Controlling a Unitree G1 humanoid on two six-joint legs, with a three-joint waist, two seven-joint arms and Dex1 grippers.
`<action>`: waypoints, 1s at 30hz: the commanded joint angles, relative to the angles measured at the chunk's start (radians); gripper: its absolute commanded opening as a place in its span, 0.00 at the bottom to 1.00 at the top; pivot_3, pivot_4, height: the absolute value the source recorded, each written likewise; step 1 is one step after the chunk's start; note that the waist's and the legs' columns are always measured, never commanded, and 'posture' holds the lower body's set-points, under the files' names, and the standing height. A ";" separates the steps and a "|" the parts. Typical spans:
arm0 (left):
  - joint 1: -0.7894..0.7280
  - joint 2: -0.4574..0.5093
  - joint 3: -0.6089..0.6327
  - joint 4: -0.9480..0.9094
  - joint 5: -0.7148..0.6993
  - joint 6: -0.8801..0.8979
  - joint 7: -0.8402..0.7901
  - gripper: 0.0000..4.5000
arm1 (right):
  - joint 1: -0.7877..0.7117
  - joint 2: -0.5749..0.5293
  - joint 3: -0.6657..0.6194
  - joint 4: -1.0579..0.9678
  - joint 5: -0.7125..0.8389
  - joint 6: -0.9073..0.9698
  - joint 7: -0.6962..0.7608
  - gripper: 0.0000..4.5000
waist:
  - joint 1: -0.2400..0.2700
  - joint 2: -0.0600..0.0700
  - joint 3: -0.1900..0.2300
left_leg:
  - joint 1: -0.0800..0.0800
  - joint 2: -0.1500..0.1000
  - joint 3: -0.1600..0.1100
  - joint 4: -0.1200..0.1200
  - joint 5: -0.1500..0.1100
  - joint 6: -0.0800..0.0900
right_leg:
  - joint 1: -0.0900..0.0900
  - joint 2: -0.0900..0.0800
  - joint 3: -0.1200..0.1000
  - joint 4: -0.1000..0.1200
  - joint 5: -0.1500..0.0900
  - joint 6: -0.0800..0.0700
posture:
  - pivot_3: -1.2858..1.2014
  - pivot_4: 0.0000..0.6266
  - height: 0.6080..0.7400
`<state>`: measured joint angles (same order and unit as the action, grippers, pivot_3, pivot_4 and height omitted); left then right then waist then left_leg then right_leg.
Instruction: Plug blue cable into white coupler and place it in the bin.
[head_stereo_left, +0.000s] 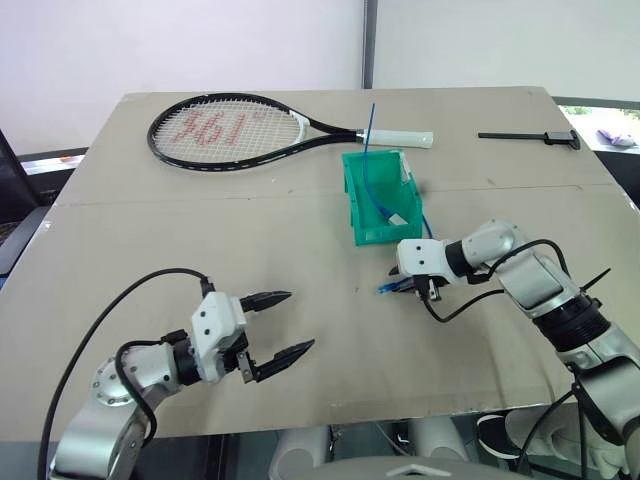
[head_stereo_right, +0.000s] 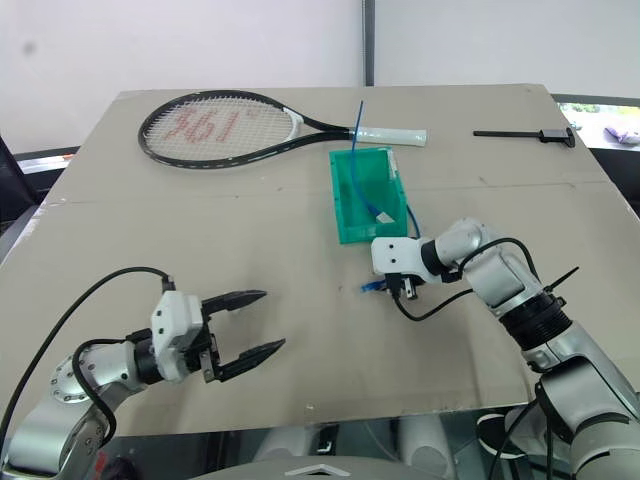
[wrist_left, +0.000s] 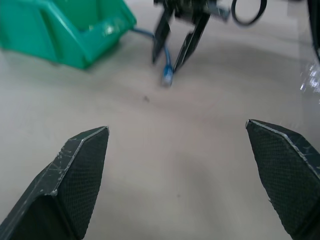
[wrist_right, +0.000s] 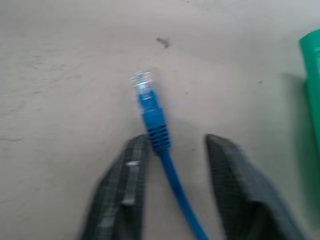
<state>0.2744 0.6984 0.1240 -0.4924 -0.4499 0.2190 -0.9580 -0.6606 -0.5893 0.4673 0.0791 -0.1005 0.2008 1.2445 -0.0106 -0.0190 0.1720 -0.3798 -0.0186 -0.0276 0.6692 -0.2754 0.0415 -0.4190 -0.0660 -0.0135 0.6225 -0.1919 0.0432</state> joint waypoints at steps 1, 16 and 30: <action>-0.057 0.034 -0.058 -0.086 0.041 0.129 0.079 1.00 | 0.042 -0.005 -0.019 -0.015 0.033 -0.023 0.010 0.71 | 0.002 0.000 0.000 | 0.000 0.000 -0.001 0.000 0.000 0.000 | 0.000 0.000 0.000 0.000 0.000 0.000 | 0.52 0.24 1.00; -0.539 -0.001 -0.392 0.112 0.151 0.343 0.065 1.00 | 0.680 -0.090 -0.633 -0.573 0.445 -0.005 -0.165 0.99 | 0.024 0.002 0.003 | -0.002 -0.002 -0.001 0.000 0.000 0.000 | 0.000 0.000 0.000 0.000 0.002 0.005 | 0.52 0.24 1.00; -0.775 -0.211 -0.552 0.390 0.296 0.298 0.065 0.89 | 0.956 -0.090 -0.777 -0.756 0.447 0.043 -0.366 1.00 | 0.023 0.001 0.003 | -0.001 -0.003 -0.001 0.002 0.000 0.000 | 0.001 0.000 0.002 0.001 0.000 0.008 | 0.52 0.24 1.00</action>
<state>-0.4906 0.4902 -0.4339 -0.0974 -0.1600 0.5234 -0.8920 0.2899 -0.6769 -0.2821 -0.6290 0.3417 0.2392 0.8990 0.0128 -0.0178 0.1753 -0.3810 -0.0209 -0.0279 0.6713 -0.2754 0.0418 -0.4181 -0.0659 -0.0115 0.6238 -0.1922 0.0513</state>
